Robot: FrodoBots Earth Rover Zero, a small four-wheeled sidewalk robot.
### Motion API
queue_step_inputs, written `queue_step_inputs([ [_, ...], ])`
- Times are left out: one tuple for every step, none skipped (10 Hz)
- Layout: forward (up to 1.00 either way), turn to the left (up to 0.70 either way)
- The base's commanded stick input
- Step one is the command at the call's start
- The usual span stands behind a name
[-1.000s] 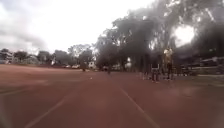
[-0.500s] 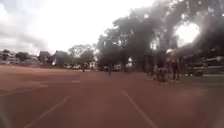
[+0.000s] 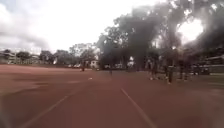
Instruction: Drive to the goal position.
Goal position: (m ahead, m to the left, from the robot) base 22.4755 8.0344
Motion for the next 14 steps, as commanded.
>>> queue_step_inputs([
  [0.85, 0.00],
  [0.85, 0.00],
  [0.85, 0.00],
  [0.85, 0.00],
  [0.85, 0.00],
  [0.85, 0.00],
  [0.85, 0.00],
  [0.85, 0.00],
  [0.85, 0.00],
  [0.85, 0.00],
  [0.85, 0.00],
  [0.85, 0.00],
  [0.85, 0.00],
  [0.85, 0.00],
])
